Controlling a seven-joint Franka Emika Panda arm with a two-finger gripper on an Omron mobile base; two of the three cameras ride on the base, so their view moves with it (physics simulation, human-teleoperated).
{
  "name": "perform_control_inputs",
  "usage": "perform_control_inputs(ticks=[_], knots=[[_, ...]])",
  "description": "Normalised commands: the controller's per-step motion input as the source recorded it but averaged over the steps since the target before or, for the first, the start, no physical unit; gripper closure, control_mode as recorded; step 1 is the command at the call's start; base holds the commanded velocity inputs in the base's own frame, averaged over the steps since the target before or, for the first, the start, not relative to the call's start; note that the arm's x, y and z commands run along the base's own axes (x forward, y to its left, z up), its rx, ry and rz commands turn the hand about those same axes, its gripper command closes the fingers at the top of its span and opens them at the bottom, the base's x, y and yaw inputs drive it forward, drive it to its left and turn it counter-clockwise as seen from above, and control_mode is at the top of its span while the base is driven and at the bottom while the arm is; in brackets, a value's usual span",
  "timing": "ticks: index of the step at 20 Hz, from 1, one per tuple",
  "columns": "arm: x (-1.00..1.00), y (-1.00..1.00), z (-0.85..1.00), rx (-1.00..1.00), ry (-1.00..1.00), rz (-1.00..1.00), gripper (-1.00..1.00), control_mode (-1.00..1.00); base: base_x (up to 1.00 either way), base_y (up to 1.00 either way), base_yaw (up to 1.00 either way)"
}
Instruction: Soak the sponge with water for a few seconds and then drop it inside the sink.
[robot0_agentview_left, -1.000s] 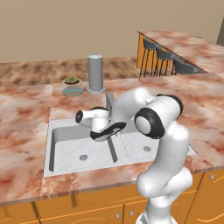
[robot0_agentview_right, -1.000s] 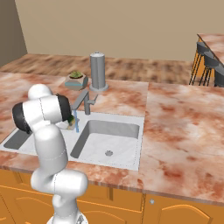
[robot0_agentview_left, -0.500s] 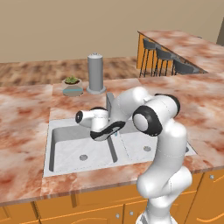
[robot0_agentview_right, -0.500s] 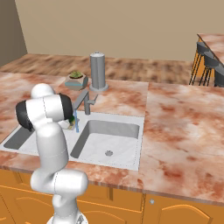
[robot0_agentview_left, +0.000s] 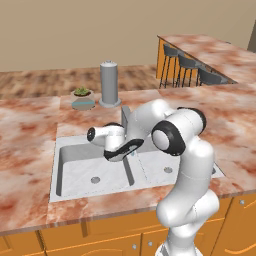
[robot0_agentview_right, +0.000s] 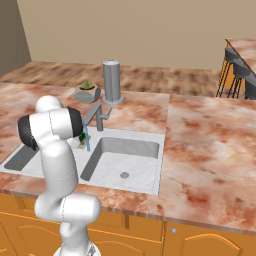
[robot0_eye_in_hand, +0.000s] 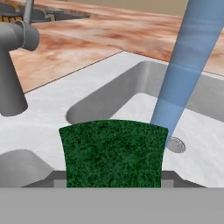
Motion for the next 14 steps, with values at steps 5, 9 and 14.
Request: perform_control_inputs(ticks=[5, 9, 14], knots=[[-0.18, -0.02, 0.0, 0.0, 0.0, 0.0, 1.0, -1.0, 0.0, 0.0, 0.0], [-0.29, 0.0, 0.0, 0.0, 0.0, 0.0, 1.0, -1.0, 0.0, 0.0, 0.0], [-0.14, 0.0, 0.0, 0.0, 0.0, 0.0, 1.0, -1.0, 0.0, 0.0, 0.0]])
